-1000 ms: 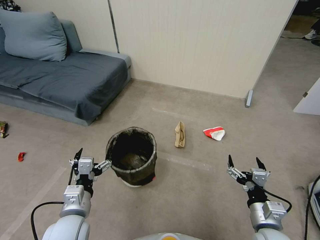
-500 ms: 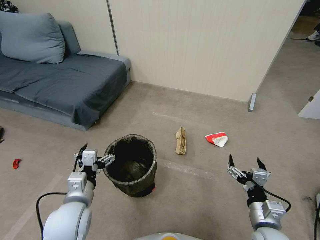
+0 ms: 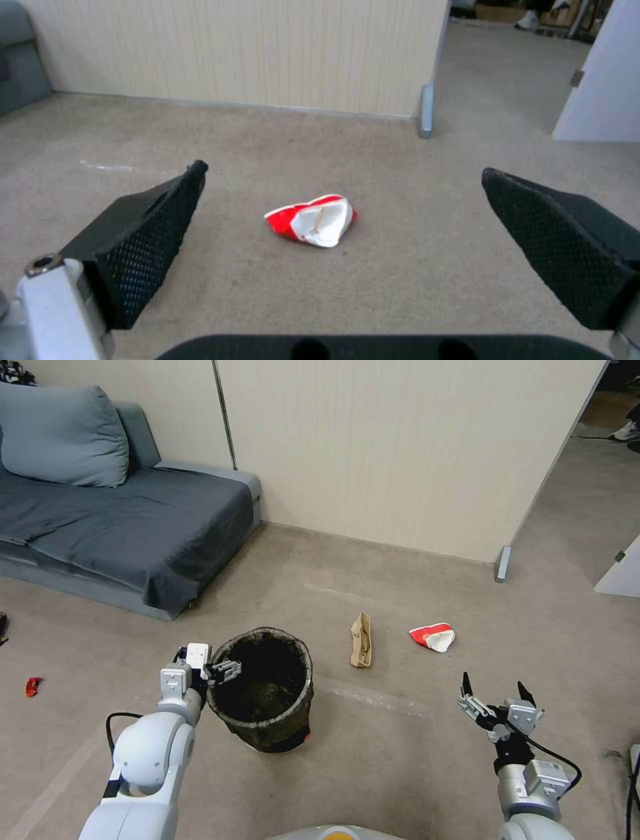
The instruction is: Pick up the trash bin, then pick up the garbage from the floor and place it into the trash bin.
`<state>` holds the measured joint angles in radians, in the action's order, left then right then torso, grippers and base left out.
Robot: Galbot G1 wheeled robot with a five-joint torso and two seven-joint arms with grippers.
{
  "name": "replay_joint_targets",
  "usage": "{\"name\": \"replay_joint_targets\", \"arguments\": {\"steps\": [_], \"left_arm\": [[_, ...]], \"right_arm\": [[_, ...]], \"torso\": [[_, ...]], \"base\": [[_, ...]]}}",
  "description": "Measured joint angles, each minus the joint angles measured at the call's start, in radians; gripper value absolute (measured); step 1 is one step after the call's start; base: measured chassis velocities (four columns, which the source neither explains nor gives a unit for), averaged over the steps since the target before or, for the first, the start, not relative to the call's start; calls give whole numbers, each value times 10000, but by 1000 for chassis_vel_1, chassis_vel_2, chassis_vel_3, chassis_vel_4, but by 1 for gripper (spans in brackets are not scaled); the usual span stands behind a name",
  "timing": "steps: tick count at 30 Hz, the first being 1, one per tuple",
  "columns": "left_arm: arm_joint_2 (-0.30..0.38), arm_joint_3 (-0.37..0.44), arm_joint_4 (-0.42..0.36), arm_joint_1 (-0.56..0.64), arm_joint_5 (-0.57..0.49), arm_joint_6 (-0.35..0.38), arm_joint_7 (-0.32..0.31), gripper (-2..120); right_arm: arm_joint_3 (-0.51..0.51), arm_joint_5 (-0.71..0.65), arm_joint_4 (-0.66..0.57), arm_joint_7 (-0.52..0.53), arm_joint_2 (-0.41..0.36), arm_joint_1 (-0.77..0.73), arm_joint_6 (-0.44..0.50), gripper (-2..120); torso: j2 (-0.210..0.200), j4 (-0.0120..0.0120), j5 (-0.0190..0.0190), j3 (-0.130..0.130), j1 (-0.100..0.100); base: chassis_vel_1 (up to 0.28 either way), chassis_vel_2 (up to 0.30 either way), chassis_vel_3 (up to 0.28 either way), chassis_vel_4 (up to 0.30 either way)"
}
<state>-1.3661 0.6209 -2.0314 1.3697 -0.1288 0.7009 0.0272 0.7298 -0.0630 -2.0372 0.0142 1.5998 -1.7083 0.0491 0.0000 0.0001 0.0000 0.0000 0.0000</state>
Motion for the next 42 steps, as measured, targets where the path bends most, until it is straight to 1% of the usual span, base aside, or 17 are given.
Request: {"name": "replay_joint_targets", "arguments": {"steps": [4, 11, 27, 30, 32, 33, 34, 35, 36, 39, 40, 42], "left_arm": [[-20, -32, 198, -90, -50, 138, -24, 100], [-99, 68, 302, -11, 9, 366, -125, 100], [-209, 142, 749, -139, -145, 381, -245, 100], [-231, 135, 834, -144, -145, 375, -245, 97], [-264, 131, 953, -163, -145, 369, -241, 89], [-264, 131, 953, -163, -145, 369, -241, 89], [-274, 130, 1012, -178, -145, 367, -231, 83], [-278, 131, 1054, -190, -145, 366, -224, 79], [-278, 131, 1054, -190, -145, 366, -224, 79], [-283, 131, 1162, -233, -143, 360, -198, 65], [-283, 131, 1162, -233, -143, 360, -198, 65], [-295, 129, 1198, -244, -143, 357, -178, 55]], "right_arm": [[-21, 9, 11, 16, 13, 10, -5, 100], [-24, 15, 65, 25, 19, 7, -7, 100], [-52, 54, 154, 135, 46, -3, 37, 100], [-50, 55, 174, 153, 44, -8, 54, 100], [-50, 59, 206, 155, 41, -7, 67, 100], [-50, 59, 206, 155, 41, -7, 67, 100], [-56, 62, 216, 155, 39, -6, 71, 100], [-63, 64, 222, 155, 36, -2, 72, 100], [-63, 64, 222, 155, 36, -2, 72, 100], [-84, 70, 238, 155, 17, 24, 73, 100], [-84, 70, 238, 155, 17, 24, 73, 100], [-86, 72, 260, 155, -10, 41, 75, 100]], "torso": [[0, -1, 0, 0, 0], [0, -1, 0, 0, 1], [0, -1, 0, 0, 0], [0, -1, 0, 0, 1], [0, -1, 0, 0, 0], [0, -1, 0, 0, 0], [0, -1, 0, 0, 0], [0, -1, 0, 0, 0], [0, -1, 0, 0, 0], [0, -1, 0, 0, 0], [0, -1, 0, 0, 0], [0, -1, 0, -1, 0]], "base": [[0, 0, 0, 0], [0, 0, 0, 0], [0, 0, 0, 0], [0, 0, 0, 0], [0, 0, 0, 0], [0, 0, 0, 0], [0, 0, 0, 0], [0, 0, 0, 0], [0, 0, 0, 0], [0, 0, 0, 0], [0, 0, 0, 0], [0, 0, 0, 0]]}}
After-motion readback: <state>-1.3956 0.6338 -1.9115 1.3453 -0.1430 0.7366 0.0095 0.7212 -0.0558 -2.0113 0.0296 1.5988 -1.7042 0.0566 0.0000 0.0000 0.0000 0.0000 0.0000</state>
